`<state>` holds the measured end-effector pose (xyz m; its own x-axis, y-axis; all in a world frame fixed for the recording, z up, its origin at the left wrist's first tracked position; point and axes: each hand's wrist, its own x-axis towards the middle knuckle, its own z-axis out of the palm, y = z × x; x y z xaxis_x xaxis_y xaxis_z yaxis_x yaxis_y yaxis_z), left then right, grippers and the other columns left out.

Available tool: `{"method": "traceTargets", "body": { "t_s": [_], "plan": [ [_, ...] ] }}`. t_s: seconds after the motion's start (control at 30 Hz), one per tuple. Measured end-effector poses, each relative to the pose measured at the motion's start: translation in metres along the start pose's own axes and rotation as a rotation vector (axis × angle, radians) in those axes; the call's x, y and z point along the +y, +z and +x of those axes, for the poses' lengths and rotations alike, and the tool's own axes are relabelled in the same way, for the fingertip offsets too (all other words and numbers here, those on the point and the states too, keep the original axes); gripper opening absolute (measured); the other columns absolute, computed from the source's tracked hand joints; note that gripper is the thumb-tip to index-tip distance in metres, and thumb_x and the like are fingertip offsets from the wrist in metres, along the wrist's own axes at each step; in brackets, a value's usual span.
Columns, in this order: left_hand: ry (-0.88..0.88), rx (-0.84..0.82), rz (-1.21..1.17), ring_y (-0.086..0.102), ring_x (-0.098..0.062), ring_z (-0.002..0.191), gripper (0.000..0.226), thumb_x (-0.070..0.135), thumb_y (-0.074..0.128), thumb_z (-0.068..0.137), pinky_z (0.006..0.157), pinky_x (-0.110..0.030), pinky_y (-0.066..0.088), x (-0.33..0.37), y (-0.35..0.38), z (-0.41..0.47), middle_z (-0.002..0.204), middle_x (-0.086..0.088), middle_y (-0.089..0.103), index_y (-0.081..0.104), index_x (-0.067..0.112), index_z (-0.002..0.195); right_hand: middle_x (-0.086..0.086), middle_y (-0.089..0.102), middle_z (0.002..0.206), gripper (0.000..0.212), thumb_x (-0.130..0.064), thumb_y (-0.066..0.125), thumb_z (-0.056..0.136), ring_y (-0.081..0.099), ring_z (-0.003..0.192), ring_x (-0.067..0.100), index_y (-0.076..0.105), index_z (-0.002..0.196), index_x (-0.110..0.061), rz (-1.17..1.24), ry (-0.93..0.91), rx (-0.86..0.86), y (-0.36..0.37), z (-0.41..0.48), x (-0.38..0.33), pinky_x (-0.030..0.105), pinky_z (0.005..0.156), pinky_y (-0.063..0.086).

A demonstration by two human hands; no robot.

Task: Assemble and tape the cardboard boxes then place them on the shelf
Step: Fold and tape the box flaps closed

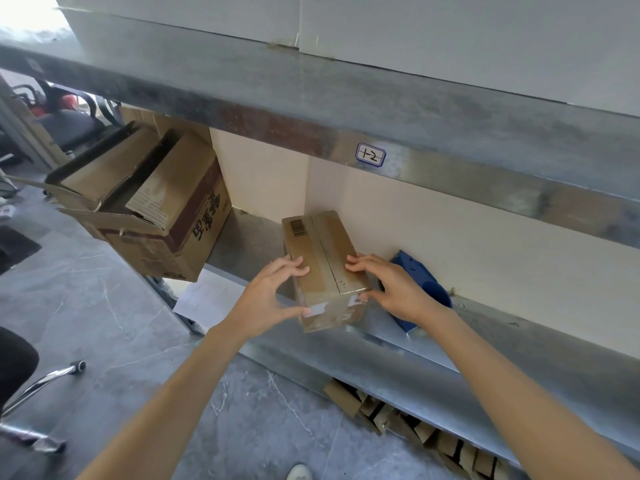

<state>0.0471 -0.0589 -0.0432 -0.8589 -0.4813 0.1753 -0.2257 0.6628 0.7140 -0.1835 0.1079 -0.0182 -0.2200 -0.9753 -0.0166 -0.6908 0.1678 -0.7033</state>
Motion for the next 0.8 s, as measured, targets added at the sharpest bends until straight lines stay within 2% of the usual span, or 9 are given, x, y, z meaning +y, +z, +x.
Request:
{"method": "traceTargets", "body": {
  "t_s": [0.1, 0.2, 0.27, 0.33, 0.47, 0.6, 0.63, 0.73, 0.8],
  "plan": [
    [0.059, 0.111, 0.020, 0.027, -0.005, 0.145, 0.067, 0.056, 0.079, 0.069, 0.121, -0.043, 0.023, 0.006, 0.014, -0.007, 0.136, 0.015, 0.050, 0.063, 0.024, 0.126, -0.019, 0.037, 0.148, 0.060, 0.003, 0.064, 0.088, 0.034, 0.137, 0.000, 0.050, 0.140, -0.025, -0.054, 0.000, -0.005, -0.003, -0.001, 0.002, 0.020, 0.115, 0.029],
    [0.058, 0.214, 0.027, 0.022, -0.015, 0.149, 0.061, 0.053, 0.081, 0.068, 0.123, -0.042, 0.012, 0.015, 0.027, -0.006, 0.130, 0.005, 0.052, 0.066, 0.018, 0.115, -0.024, 0.032, 0.149, 0.062, 0.005, 0.058, 0.092, 0.033, 0.136, -0.002, 0.047, 0.143, -0.027, -0.130, -0.011, 0.045, 0.002, -0.005, 0.006, 0.011, 0.109, 0.027],
    [0.024, 0.225, -0.032, 0.023, -0.014, 0.149, 0.057, 0.048, 0.084, 0.069, 0.120, -0.042, 0.025, 0.023, 0.035, -0.004, 0.133, 0.006, 0.047, 0.063, 0.018, 0.112, -0.019, 0.034, 0.151, 0.060, 0.001, 0.061, 0.091, 0.031, 0.139, 0.000, 0.048, 0.143, -0.026, -0.134, -0.008, 0.100, 0.005, -0.008, 0.009, 0.018, 0.113, 0.027],
    [0.019, 0.247, -0.052, 0.024, -0.011, 0.148, 0.054, 0.047, 0.082, 0.072, 0.112, -0.035, 0.037, 0.029, 0.044, -0.004, 0.139, 0.009, 0.043, 0.060, 0.018, 0.113, -0.018, 0.035, 0.150, 0.060, -0.008, 0.068, 0.089, 0.031, 0.139, 0.001, 0.049, 0.142, -0.026, -0.133, -0.017, 0.134, 0.006, -0.011, 0.011, 0.023, 0.114, 0.028],
    [0.026, 0.298, -0.033, 0.019, -0.010, 0.150, 0.050, 0.039, 0.082, 0.076, 0.111, -0.025, 0.030, 0.034, 0.058, -0.002, 0.149, 0.010, 0.042, 0.057, 0.018, 0.114, -0.016, 0.038, 0.150, 0.065, -0.028, 0.078, 0.081, 0.032, 0.139, 0.004, 0.051, 0.140, -0.030, -0.152, -0.031, 0.152, 0.007, -0.014, 0.008, 0.027, 0.111, 0.031],
    [0.011, 0.277, -0.051, 0.015, -0.006, 0.151, 0.051, 0.040, 0.082, 0.076, 0.108, -0.011, 0.022, 0.032, 0.057, -0.003, 0.150, 0.014, 0.041, 0.056, 0.021, 0.115, -0.015, 0.039, 0.150, 0.061, -0.025, 0.076, 0.084, 0.035, 0.138, 0.004, 0.051, 0.140, -0.030, -0.165, -0.041, 0.168, 0.006, -0.014, 0.006, 0.027, 0.110, 0.033],
    [0.015, 0.259, -0.050, 0.015, -0.007, 0.151, 0.052, 0.041, 0.082, 0.076, 0.111, -0.014, 0.022, 0.031, 0.054, -0.003, 0.151, 0.013, 0.042, 0.056, 0.020, 0.116, -0.015, 0.040, 0.149, 0.059, -0.021, 0.074, 0.085, 0.036, 0.137, 0.004, 0.052, 0.139, -0.030, -0.159, -0.039, 0.168, 0.005, -0.015, 0.006, 0.027, 0.110, 0.034],
    [0.046, 0.180, -0.048, 0.017, -0.009, 0.151, 0.052, 0.042, 0.080, 0.077, 0.122, -0.037, 0.015, 0.025, 0.038, -0.003, 0.150, 0.012, 0.045, 0.057, 0.019, 0.118, -0.011, 0.050, 0.141, 0.050, -0.012, 0.071, 0.088, 0.043, 0.128, 0.003, 0.059, 0.134, -0.028, -0.136, -0.051, 0.183, 0.005, -0.016, 0.006, 0.028, 0.109, 0.037],
    [0.048, 0.130, -0.043, 0.017, -0.007, 0.150, 0.054, 0.040, 0.080, 0.077, 0.122, -0.040, 0.015, 0.017, 0.024, -0.005, 0.150, 0.014, 0.044, 0.059, 0.021, 0.123, -0.010, 0.056, 0.131, 0.046, -0.011, 0.070, 0.088, 0.044, 0.119, -0.001, 0.062, 0.130, -0.028, -0.134, -0.071, 0.176, 0.006, -0.017, 0.003, 0.025, 0.105, 0.038]
  ]
}}
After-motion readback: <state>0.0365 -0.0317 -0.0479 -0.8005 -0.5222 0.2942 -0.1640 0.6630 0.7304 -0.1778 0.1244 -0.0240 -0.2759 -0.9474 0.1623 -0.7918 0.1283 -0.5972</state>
